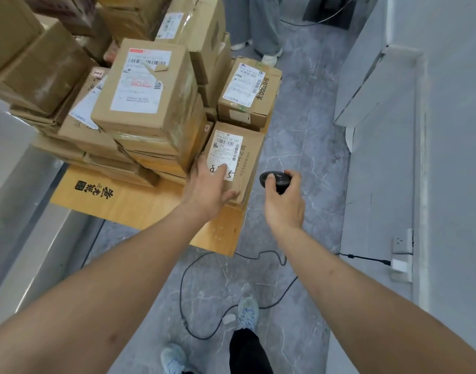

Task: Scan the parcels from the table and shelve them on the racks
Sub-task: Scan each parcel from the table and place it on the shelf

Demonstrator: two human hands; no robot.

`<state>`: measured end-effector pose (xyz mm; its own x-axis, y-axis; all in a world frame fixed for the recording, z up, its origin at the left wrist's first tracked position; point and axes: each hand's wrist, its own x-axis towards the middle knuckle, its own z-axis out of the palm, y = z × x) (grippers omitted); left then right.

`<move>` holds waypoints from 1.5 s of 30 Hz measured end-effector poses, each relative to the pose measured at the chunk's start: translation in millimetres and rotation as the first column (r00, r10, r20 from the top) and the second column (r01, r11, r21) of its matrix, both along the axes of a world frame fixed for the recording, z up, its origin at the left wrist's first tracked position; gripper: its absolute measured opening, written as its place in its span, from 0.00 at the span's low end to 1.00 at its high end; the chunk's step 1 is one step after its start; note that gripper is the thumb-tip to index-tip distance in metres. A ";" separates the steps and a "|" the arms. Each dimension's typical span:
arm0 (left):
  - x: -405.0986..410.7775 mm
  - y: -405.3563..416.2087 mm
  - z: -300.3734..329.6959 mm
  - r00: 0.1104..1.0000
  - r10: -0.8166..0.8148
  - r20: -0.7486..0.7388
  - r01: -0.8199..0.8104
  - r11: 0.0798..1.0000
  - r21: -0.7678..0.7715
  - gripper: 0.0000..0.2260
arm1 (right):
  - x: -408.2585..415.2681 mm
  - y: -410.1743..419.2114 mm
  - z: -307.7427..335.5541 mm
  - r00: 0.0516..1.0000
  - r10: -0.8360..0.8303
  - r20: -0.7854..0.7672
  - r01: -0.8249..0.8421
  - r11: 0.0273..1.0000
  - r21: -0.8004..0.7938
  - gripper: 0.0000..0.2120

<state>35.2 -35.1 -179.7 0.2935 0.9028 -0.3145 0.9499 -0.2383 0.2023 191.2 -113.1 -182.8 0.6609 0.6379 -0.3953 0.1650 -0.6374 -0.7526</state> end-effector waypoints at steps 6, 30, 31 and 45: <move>5.3 -13.5 11.6 0.989 0.138 0.060 -0.136 0.990 -0.039 0.51 | -0.2 -4.8 -2.4 1.000 0.019 0.018 -0.019 0.999 -0.034 0.18; -30.7 -14.8 -17.4 0.655 0.528 0.541 -0.063 0.751 -0.657 0.37 | 6.4 -9.7 -19.9 0.996 -0.052 -0.069 0.044 0.992 -0.115 0.17; -32.8 -15.2 -17.2 0.659 0.521 0.542 -0.055 0.752 -0.657 0.37 | 6.7 -10.2 -19.6 0.996 -0.047 -0.070 0.038 0.992 -0.117 0.17; -63.9 -62.6 16.7 0.774 0.264 0.575 0.079 0.862 -0.501 0.38 | 0.4 -51.0 23.2 0.993 -0.086 0.082 0.093 0.992 -0.080 0.17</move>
